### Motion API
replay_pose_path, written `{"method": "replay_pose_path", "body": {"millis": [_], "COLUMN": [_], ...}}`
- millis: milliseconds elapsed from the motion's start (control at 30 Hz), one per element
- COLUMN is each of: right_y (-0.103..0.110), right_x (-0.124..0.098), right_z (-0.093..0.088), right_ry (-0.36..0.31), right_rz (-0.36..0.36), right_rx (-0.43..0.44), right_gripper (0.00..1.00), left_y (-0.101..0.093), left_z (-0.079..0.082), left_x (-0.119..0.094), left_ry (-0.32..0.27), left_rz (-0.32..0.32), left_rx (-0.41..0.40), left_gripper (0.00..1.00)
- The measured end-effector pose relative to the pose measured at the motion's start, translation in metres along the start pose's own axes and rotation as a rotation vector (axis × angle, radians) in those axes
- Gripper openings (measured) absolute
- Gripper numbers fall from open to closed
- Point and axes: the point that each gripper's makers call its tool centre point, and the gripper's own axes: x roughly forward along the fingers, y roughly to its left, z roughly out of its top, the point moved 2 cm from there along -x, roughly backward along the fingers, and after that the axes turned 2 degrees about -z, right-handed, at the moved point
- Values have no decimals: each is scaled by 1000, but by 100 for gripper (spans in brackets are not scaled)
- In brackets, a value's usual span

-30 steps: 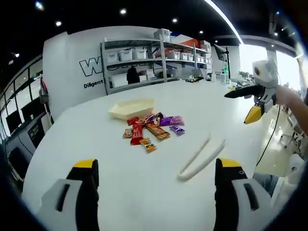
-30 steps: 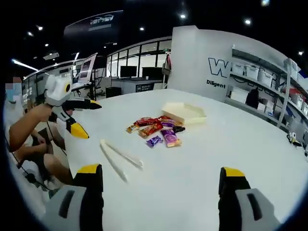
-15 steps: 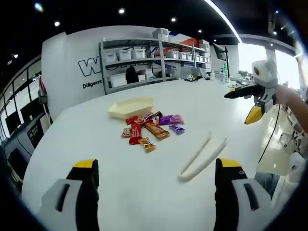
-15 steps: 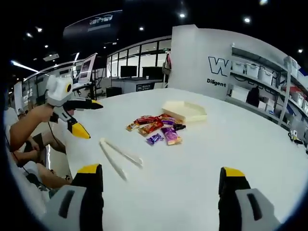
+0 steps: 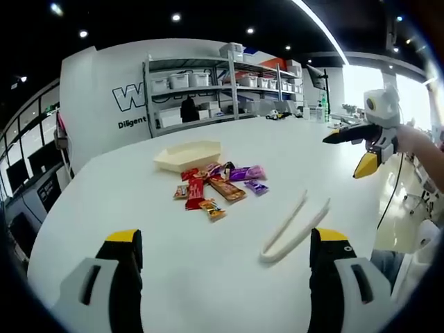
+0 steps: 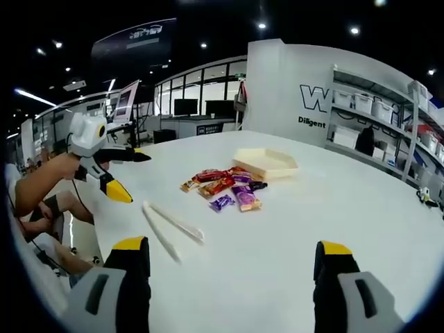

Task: Place the target food into the container with the food tongs after gripping and lifting it, then release it inside without dropping or visibly crushing the food.

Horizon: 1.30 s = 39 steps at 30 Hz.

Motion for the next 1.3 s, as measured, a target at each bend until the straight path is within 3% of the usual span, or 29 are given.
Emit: {"method": "replay_pose_path", "body": {"millis": [533, 1033, 1200, 1300], "right_y": [1, 20, 28, 42], "right_x": [1, 16, 18, 19], "right_z": [-1, -9, -9, -11], "right_ry": [-15, -17, -36, -53], "right_rz": [27, 105, 147, 224], "right_rx": [-16, -46, -31, -44], "right_gripper": [96, 92, 81, 73], "left_y": [-5, -17, -19, -19], "left_z": [-5, -8, -6, -7], "left_x": [14, 13, 10, 11], "left_ry": [17, 12, -15, -21], "left_rz": [-26, -78, -90, -105], "left_rx": [21, 62, 44, 34], "left_gripper": [99, 96, 97, 96]}}
